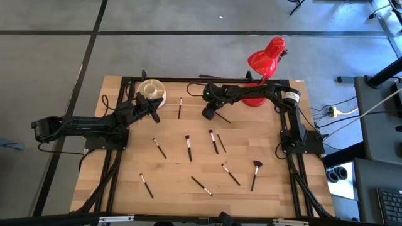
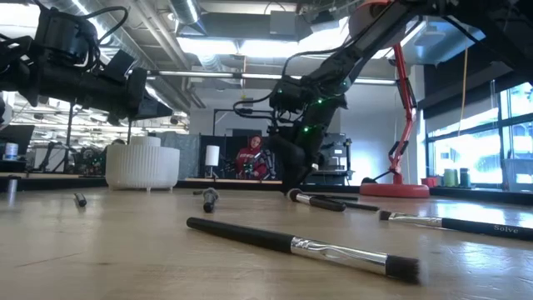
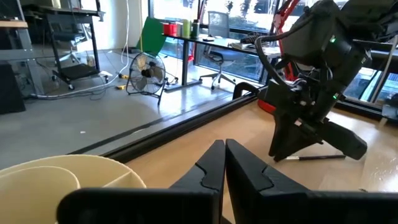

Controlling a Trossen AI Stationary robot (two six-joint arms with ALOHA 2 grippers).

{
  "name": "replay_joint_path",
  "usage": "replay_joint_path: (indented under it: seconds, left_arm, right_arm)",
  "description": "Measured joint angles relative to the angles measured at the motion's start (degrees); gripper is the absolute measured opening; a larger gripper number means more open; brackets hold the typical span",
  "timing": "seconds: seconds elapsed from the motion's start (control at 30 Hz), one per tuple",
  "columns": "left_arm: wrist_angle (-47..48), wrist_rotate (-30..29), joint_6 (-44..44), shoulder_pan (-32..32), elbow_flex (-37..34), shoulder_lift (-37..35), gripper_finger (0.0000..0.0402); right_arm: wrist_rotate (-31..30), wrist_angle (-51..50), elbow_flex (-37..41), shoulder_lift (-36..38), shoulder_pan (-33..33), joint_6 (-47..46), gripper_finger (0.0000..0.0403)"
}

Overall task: Put items in baskets/containers
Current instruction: Put the eyeshadow brush into the organizer

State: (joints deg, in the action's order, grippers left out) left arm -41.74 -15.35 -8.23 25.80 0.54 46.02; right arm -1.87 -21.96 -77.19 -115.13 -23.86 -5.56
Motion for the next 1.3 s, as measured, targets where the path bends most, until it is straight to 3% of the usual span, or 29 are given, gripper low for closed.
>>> replay_joint_path:
  seconds: [0.2, 0.53, 0.77, 1.1, 1.3]
  left_arm:
    - [0.0, 0.0, 0.0, 0.0, 0.0, 0.0, 0.0008]
    - [-0.1, 0.3, -1.6, 0.0, 0.0, 0.0, 0.0013]
    - [-0.8, 3.0, -0.4, 0.0, 0.0, 0.0, 0.0047]
    - [-8.5, 10.6, 3.2, -2.5, 0.2, 0.5, 0.014]
    - [-11.2, 14.9, 4.0, -4.3, 0.7, 1.7, 0.0172]
  right_arm:
    - [1.5, -0.2, 0.0, 0.0, 0.0, 0.6, 0.0006]
    - [5.9, 7.5, 0.0, 1.6, 0.3, 1.0, 0.0002]
    - [10.0, 25.6, 0.1, 3.2, 2.5, 0.3, 0.0001]
    - [12.6, 69.6, 9.5, 2.9, 5.4, -2.7, 0.0001]
    - [12.5, 76.3, 11.9, 2.7, 7.0, 0.6, 0.0001]
